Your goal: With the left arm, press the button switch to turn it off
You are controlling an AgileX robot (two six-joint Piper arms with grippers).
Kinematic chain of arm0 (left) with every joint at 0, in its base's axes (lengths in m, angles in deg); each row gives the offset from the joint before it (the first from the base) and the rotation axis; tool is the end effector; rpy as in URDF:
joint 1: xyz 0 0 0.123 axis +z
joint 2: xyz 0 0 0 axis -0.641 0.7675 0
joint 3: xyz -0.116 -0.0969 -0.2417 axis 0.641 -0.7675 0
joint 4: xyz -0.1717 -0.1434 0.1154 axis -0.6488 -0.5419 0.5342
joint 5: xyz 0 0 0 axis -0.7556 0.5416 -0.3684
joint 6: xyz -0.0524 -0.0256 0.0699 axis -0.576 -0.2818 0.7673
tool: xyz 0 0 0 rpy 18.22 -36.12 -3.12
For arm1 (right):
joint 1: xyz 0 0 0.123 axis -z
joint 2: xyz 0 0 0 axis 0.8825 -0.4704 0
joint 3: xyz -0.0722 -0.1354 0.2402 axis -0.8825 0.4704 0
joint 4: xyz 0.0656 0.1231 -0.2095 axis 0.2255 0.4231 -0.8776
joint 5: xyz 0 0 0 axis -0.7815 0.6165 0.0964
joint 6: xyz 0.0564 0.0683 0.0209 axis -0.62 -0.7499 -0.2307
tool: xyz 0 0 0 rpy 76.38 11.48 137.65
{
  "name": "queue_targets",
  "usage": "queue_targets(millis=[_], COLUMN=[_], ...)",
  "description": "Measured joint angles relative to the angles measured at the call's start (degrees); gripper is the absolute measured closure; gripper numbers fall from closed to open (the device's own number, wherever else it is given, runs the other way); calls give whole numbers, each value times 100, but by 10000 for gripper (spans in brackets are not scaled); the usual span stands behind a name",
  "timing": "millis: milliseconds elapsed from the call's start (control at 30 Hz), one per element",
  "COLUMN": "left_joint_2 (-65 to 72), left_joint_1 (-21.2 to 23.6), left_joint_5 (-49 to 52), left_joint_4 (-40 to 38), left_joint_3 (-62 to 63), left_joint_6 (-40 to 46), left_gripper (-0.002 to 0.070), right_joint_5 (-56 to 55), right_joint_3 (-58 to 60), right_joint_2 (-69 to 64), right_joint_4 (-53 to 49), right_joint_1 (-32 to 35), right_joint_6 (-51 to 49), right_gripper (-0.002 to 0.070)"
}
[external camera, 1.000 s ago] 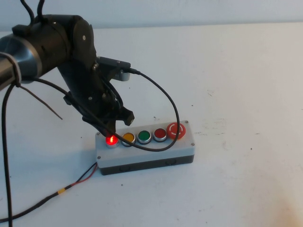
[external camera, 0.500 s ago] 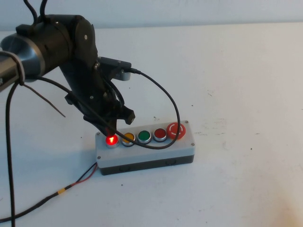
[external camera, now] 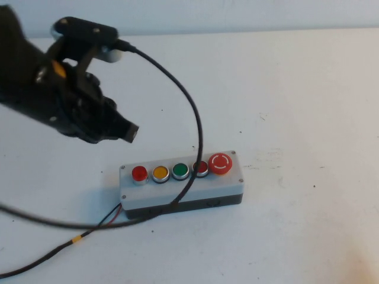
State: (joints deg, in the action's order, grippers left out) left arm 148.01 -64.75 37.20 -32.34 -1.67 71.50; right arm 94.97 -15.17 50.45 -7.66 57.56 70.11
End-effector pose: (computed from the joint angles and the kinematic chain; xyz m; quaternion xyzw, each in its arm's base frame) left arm 0.2661 -0.1331 0.3432 0.2989 0.9163 -0.0804 0.2539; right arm 0.0528 0.0063 0.1739 0.0049 0.7955 0.0646 0.6025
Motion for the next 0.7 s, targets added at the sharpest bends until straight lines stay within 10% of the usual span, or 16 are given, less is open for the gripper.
queue_targets(millis=[700], left_joint_2=[-5545], left_joint_1=[0], left_joint_5=[-3593], left_joint_4=[459], left_joint_3=[-5035], left_joint_6=[-122], left_gripper=[678], right_joint_5=[0], right_joint_3=[0], right_joint_2=[0], right_joint_4=[0], right_joint_1=[0], right_joint_6=[0], right_gripper=[692])
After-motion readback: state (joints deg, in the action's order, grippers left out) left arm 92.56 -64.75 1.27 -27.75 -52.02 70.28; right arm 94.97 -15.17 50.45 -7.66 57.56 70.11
